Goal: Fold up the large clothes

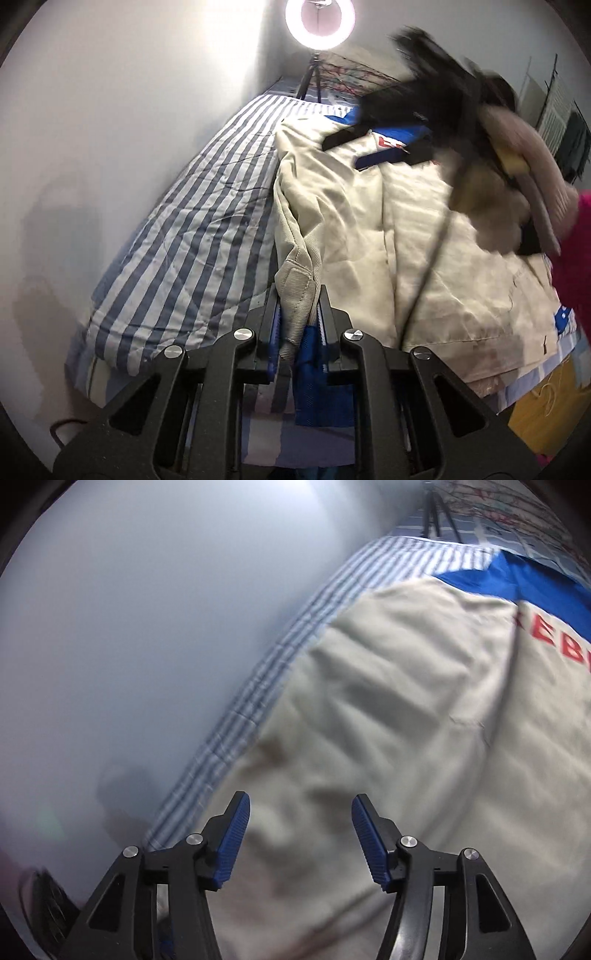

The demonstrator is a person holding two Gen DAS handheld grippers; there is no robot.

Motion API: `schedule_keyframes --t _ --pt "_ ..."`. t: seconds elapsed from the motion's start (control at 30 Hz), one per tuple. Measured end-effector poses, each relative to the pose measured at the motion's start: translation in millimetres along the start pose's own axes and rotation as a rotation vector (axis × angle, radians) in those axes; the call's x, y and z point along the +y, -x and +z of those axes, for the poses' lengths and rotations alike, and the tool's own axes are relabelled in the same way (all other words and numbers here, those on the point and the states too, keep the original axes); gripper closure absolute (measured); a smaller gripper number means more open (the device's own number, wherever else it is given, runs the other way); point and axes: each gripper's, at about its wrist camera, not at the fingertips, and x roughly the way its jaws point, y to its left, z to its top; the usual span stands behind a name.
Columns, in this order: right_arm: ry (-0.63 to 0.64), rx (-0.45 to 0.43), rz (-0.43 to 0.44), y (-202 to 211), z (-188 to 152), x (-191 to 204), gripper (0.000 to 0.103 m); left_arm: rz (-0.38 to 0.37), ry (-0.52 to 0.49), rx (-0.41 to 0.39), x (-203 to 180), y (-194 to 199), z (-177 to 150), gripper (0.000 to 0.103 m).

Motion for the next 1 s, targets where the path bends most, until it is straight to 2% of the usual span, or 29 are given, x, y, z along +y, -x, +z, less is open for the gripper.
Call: schedule_keyframes --t 0.2,0.4,0.43,0.5,0.57,0.67,0.83,1.0 --pt "-0.025 0.076 -0.102 -47.4 33.9 23.0 0.042 0.011 -0.029 -0.008 -7.3 0.1 0.0 0.089" --pt "-0.001 0.159 -0.215 -85.7 38.4 30.7 0.043 0.008 -0.048 -0.012 -17.8 2.9 0.1 0.089" --pt "0.012 0.163 -0.231 -88.6 37.0 31.9 0.045 0.006 -0.050 -0.012 -18.3 3.7 0.3 0.090" --pt "0.044 0.167 -0.263 -92.1 33.8 35.1 0.059 0.003 -0.060 -0.015 -22.7 4.1 2.5 0.090" --pt "0.060 0.163 -0.263 -89.6 28.0 32.6 0.081 -0.002 -0.077 -0.019 -29.9 6.0 4.3 0.090" --pt "0.020 0.113 -0.184 -68.1 19.1 16.1 0.097 -0.012 -0.123 -0.035 -47.2 12.7 6.7 0.090" --pt "-0.080 0.003 -0.023 -24.8 7.6 -16.7 0.101 -0.044 -0.209 -0.052 -82.7 22.8 8.3 0.090" --pt "-0.203 -0.137 0.125 29.8 -23.9 -70.0 0.102 -0.088 -0.290 -0.049 -123.0 26.5 6.1 0.090"
